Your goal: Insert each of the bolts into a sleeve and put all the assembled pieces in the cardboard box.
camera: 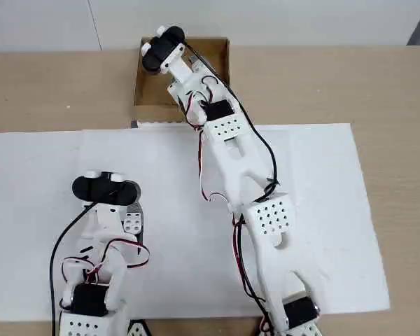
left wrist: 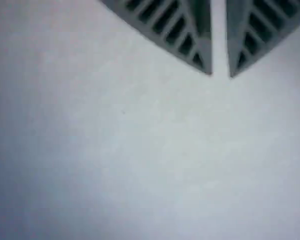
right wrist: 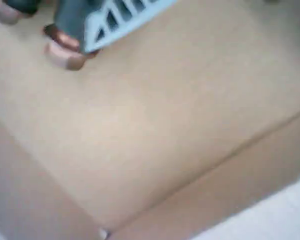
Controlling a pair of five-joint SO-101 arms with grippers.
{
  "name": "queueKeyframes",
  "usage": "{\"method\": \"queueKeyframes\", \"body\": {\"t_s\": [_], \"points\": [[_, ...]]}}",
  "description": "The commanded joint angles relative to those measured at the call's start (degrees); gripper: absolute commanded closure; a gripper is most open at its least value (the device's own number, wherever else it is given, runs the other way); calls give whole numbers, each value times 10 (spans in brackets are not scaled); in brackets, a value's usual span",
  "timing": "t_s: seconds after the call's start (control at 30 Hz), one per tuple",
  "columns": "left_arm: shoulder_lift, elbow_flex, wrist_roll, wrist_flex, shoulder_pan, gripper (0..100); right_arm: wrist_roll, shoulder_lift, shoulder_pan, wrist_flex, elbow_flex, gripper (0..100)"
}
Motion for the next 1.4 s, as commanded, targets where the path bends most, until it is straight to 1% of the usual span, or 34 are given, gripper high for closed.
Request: {"method": "queueKeyframes", "body": {"t_s": [0.0,0.07,0.1,0.2,0.27,0.33,0.5,0.7,0.77,0.93,1.23,1.37], "points": [[-4,-2,0,-1,-2,994,5,-17,-2,3,-30,845],[-4,-2,0,-1,-2,994,5,-19,-2,12,-49,852],[-4,-2,0,-1,-2,994,5,-22,-2,26,-63,875],[-4,-2,0,-1,-2,994,5,-22,-2,71,-106,998],[-4,-2,0,-1,-2,994,4,-23,-1,101,-135,976],[-4,-2,0,-1,-2,994,3,-22,1,120,-166,998],[-4,-2,0,-1,-2,994,2,-24,2,186,-250,996],[-4,-2,0,-1,-2,994,1,-27,8,306,-371,996],[-4,-2,0,-1,-2,994,-4,-44,19,344,-367,996],[-4,-2,0,-1,-2,994,-80,-143,37,452,-366,996],[-4,-2,0,-1,-2,994,-140,-300,91,637,-366,996],[-4,-2,0,-1,-2,994,-159,-351,133,651,-366,996]]}}
